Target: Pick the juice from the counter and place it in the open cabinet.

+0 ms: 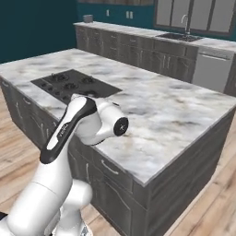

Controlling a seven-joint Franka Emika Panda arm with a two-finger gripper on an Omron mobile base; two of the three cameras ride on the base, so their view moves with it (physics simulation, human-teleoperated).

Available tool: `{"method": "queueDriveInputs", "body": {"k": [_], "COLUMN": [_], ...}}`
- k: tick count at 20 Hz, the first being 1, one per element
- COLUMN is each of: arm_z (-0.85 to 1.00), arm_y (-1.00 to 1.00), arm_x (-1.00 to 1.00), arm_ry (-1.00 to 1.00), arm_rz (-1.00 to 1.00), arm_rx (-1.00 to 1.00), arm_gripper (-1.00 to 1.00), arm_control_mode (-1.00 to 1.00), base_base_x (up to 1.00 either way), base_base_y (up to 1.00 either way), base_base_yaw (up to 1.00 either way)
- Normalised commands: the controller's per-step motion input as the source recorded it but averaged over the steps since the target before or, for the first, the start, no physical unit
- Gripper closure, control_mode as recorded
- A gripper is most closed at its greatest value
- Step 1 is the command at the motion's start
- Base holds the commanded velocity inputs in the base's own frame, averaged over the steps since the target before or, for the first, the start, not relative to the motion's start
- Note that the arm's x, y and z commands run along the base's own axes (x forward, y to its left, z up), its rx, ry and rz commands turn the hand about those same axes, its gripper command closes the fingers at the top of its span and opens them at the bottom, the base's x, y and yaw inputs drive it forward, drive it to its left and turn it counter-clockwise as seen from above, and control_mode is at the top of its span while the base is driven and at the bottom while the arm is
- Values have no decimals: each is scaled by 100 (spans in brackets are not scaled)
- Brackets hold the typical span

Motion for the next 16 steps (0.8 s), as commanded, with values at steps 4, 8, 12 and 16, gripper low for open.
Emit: {"method": "queueDriveInputs", "body": {"k": [4, 8, 12, 16], "arm_z": [0, 0, 0, 0], "arm_y": [0, 0, 0, 0], "arm_x": [0, 0, 0, 0], "arm_ry": [0, 0, 0, 0], "arm_rz": [0, 0, 0, 0], "arm_rx": [0, 0, 0, 0], "arm_gripper": [100, 100, 100, 100], "arm_control_mode": [100, 100, 100, 100], "base_base_x": [7, 40, 57, 64], "base_base_y": [-100, -100, -100, -100], "base_base_yaw": [-1, -8, -10, -11]}}
